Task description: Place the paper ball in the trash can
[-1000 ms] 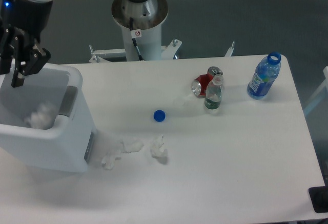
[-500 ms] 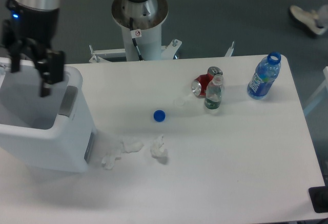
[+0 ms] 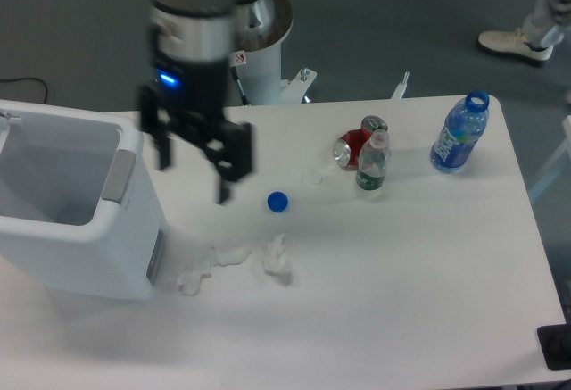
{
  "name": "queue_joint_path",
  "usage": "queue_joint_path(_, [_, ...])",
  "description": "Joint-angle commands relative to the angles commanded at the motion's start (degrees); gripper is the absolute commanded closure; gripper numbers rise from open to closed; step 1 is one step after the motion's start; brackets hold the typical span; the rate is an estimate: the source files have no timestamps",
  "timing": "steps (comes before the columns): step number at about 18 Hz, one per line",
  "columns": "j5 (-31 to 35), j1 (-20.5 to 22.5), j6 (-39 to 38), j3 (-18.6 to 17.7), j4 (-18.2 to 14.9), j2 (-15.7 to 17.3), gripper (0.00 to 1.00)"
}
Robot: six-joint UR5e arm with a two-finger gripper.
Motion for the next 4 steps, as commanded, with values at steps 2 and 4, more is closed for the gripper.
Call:
queue_joint_path(2, [4.6, 0.9, 3.8, -0.6, -0.3, -2.4, 0.00])
queue_joint_path(4, [5.0, 3.1, 5.0, -1.1, -0.4, -3.4, 0.00])
